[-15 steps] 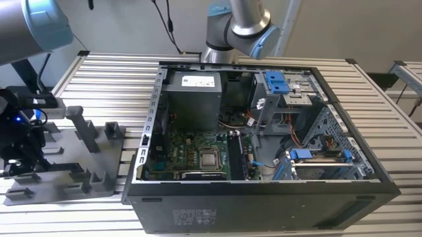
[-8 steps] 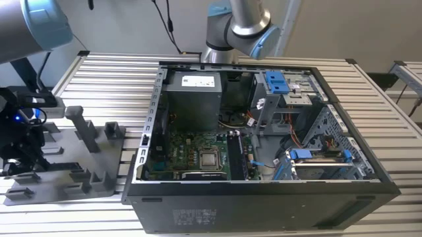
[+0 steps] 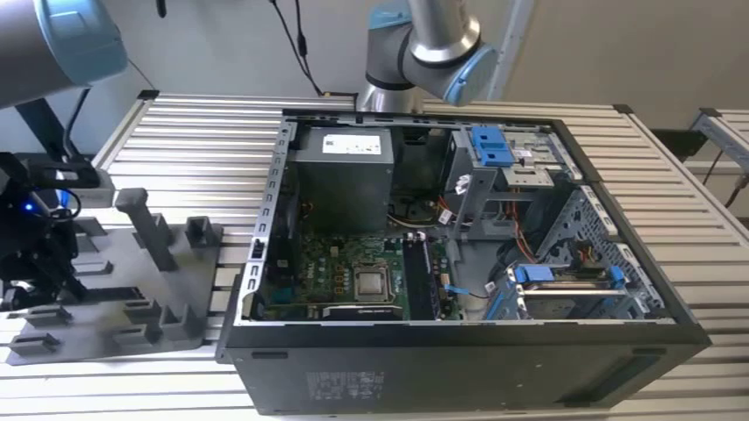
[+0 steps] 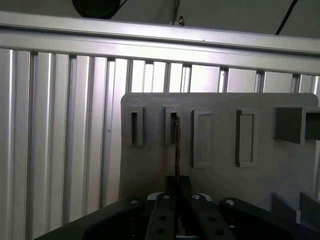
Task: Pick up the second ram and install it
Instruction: 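Pick up the second ram and move it above second insertion slot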
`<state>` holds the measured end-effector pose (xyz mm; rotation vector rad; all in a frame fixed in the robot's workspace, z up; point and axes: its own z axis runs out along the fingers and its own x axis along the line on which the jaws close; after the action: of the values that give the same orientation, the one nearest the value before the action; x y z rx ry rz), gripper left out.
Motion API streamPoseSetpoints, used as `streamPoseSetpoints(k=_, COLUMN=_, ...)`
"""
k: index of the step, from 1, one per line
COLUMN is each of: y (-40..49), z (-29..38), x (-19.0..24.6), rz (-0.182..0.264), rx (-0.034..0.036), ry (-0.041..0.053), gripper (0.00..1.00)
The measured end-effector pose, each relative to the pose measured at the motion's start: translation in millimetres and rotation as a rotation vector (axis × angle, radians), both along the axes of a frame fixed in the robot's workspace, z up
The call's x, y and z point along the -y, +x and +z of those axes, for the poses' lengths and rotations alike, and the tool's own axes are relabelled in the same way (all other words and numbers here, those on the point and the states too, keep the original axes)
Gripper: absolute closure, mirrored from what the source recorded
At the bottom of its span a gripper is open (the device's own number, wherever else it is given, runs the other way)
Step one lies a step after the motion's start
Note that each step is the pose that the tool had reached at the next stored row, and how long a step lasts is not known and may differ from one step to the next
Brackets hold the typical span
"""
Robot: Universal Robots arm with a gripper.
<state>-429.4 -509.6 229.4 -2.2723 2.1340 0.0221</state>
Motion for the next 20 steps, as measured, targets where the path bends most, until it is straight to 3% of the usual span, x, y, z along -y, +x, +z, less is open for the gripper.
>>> streamPoseSetpoints(k=12, y=0.0, z=5.5, x=0.0, rz=0.000, rx=0.0000, ry=-0.0014, gripper=0.86)
streamPoseSetpoints(k=20, y=0.0, z=14.2, x=0.0, rz=0.000, rx=-0.0001, ry=-0.0039, gripper=0.86)
